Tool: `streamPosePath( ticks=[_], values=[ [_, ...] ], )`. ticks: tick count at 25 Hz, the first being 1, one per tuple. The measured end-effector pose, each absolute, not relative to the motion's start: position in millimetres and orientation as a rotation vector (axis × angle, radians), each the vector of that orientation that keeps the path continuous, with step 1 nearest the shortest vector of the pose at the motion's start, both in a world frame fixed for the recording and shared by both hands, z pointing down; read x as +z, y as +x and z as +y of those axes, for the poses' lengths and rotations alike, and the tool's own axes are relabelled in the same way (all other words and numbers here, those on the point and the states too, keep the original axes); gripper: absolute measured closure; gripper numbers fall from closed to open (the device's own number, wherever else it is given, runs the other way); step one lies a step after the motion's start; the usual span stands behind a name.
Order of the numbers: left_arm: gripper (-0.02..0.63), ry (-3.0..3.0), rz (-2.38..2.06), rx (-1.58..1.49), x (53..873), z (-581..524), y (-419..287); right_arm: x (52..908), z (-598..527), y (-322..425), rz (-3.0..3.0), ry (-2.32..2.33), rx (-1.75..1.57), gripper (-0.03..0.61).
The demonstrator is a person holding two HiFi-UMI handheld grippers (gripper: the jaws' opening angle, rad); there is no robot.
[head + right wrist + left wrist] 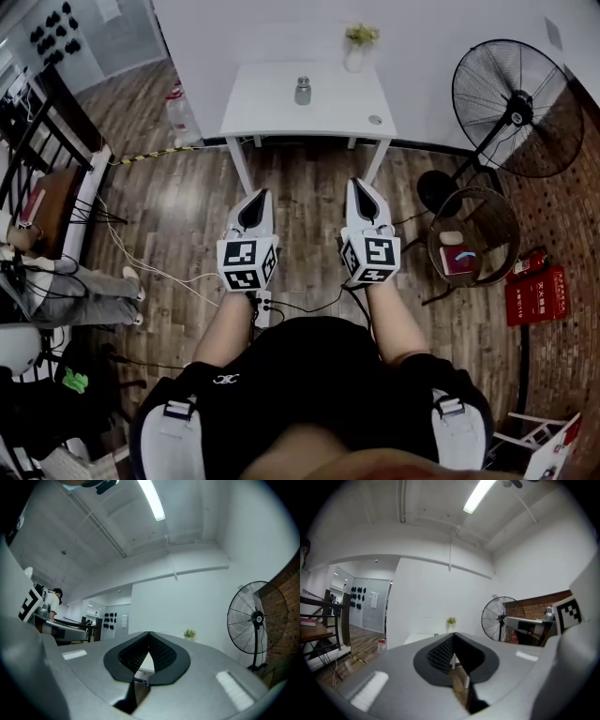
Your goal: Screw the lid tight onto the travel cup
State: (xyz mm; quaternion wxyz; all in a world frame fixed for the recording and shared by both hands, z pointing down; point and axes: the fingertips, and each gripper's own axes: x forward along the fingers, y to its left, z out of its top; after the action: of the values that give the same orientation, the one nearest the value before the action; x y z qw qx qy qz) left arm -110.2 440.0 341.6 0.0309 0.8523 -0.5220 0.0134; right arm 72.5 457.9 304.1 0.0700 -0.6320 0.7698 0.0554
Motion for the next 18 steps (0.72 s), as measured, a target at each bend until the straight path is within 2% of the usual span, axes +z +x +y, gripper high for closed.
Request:
streamPosePath(
  ticks=[9,18],
  values=[
    [0.560,2.649,-1.577,0.065,356,418,-159,313,439,33,2.266,-1.954,0.158,0.574],
    [0.560,2.661,-1.613,0.101,353,362,-157,330,375,53,2.250,-1.995,0.107,0.574]
  ],
)
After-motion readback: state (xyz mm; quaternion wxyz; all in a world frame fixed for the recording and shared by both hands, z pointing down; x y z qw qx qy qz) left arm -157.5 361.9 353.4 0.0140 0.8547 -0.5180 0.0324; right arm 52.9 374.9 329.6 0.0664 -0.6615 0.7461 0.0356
